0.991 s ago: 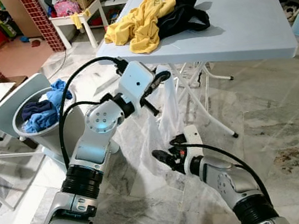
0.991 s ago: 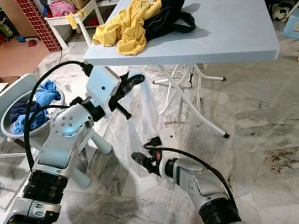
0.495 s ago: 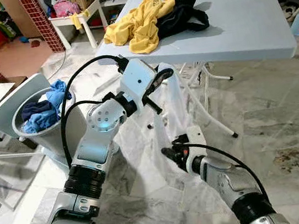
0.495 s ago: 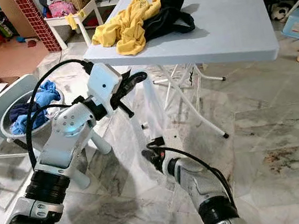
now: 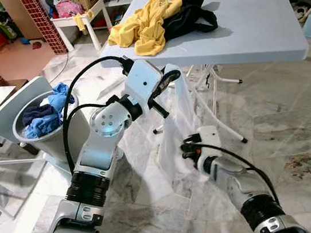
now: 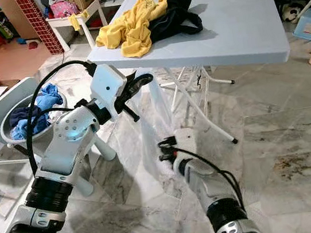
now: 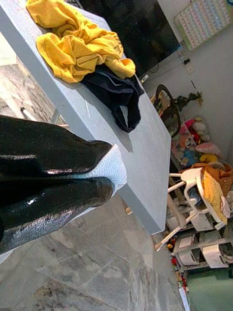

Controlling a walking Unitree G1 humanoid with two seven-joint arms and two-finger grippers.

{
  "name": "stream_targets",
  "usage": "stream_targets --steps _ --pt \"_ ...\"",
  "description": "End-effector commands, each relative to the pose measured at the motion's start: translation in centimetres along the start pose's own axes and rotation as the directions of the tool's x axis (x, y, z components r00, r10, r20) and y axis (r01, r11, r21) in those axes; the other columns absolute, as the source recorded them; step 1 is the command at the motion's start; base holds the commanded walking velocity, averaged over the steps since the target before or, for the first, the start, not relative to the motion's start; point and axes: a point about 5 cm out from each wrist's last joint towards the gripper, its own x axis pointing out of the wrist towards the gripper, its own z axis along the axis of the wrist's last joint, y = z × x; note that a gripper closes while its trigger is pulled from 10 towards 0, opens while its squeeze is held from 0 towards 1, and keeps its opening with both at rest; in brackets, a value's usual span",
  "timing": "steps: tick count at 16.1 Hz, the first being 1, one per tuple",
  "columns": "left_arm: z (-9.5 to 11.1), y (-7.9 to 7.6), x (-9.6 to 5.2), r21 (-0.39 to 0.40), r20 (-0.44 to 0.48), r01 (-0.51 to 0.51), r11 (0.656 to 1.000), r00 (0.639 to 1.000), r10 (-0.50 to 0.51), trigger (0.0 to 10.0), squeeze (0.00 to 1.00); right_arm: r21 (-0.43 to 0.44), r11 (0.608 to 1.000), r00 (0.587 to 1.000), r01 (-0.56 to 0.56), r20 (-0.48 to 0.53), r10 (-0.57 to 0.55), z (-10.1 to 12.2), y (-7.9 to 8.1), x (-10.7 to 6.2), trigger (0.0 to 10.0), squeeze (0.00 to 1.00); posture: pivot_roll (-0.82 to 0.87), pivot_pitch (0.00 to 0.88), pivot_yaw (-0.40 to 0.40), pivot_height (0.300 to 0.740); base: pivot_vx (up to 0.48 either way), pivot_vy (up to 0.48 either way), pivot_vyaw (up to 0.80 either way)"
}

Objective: Hang hanger

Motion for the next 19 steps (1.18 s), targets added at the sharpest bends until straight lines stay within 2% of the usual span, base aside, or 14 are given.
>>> stream_targets --steps 1,3,5,6,7,8,11,12,14,16,17,19 --pt "0.3 0.7 -0.6 0.013 0.007 -0.031 0.999 0.999 0.031 10.0 0.0 0.001 1.0 1.0 0.002 0.004 -0.002 0.1 0.1 0.2 0.0 0.0 -0.03 0.079 0.101 0.74 0.0 0.0 0.0" --pt "0.1 0.7 -0.6 0.025 -0.002 -0.028 0.999 1.0 0.028 10.0 0.0 -0.001 1.0 1.0 0.017 0.011 -0.017 0.2 -0.2 0.1 0.0 0.0 -0.03 0.08 0.103 0.74 0.0 0.0 0.0" --pt "-0.4 0.6 -0.9 0.063 -0.03 -0.01 0.998 0.999 0.012 10.0 0.0 -0.039 0.997 0.996 0.066 0.054 -0.064 1.3 -1.4 -0.2 0.0 0.0 -0.03 0.08 0.106 0.74 0.0 0.0 0.0" --pt "-0.9 0.4 -1.2 0.084 -0.053 0.006 0.996 0.999 -0.001 10.0 0.0 -0.053 0.993 0.991 0.101 0.094 -0.096 2.3 -2.3 -0.6 0.0 0.0 -0.03 0.079 0.108 0.74 0.0 0.0 0.0" --pt "-2.0 0.0 -1.9 0.105 -0.099 0.033 0.994 0.995 -0.022 10.0 0.0 -0.102 0.983 0.978 0.149 0.164 -0.131 4.1 -3.5 -1.2 0.0 0.0 -0.04 0.078 0.11 0.74 0.0 0.0 0.0" --pt "-2.9 -0.1 -2.4 0.091 -0.13 0.036 0.995 0.991 -0.024 10.0 0.0 -0.141 0.975 0.965 0.174 0.221 -0.14 5.6 -4.2 -1.7 0.0 0.0 -0.04 0.076 0.112 0.74 0.0 0.0 0.0" --pt "-5.5 -0.4 -4.0 0.081 -0.225 0.032 0.996 0.974 -0.013 10.0 0.0 -0.245 0.951 0.921 0.19 0.379 -0.086 10.1 -5.0 -3.6 0.0 0.0 -0.05 0.077 0.117 0.74 0.0 0.0 0.0" --pt "-6.2 -0.5 -4.4 0.094 -0.252 0.028 0.995 0.968 -0.003 10.0 0.0 -0.331 0.929 0.92 0.164 0.39 -0.023 11.3 -5.0 -4.2 0.0 0.0 -0.05 0.077 0.118 0.74 0.0 0.0 0.0" --pt "-7.0 -0.1 -4.5 0.116 -0.29 -0.001 0.993 0.956 0.035 10.0 0.0 -0.48 0.876 0.937 0.044 0.324 0.13 12.2 -4.6 -5.4 0.0 0.0 -0.05 0.076 0.116 0.74 0.0 0.0 0.0" --pt "-7.2 0.3 -4.4 0.136 -0.3 -0.024 0.99 0.952 0.065 10.0 0.0 -0.633 0.771 0.939 -0.072 0.217 0.265 12.1 -4.3 -6.6 0.0 0.0 -0.05 0.071 0.113 0.74 0.0 0.0 0.0" --pt "-7.1 0.4 -4.4 0.144 -0.297 -0.028 0.989 0.952 0.07 10.0 0.0 -0.701 0.708 0.94 -0.084 0.18 0.291 12.4 -4.4 -7.3 0.0 0.0 -0.06 0.07 0.113 0.74 0.0 0.0 0.0" --pt "-7.3 0.4 -4.4 0.158 -0.296 -0.047 0.986 0.951 0.092 10.0 0.0 -0.757 0.652 0.934 -0.052 0.195 0.3 14.0 -4.5 -8.0 0.0 0.0 -0.06 0.067 0.113 0.74 0.0 0.0 0.0"
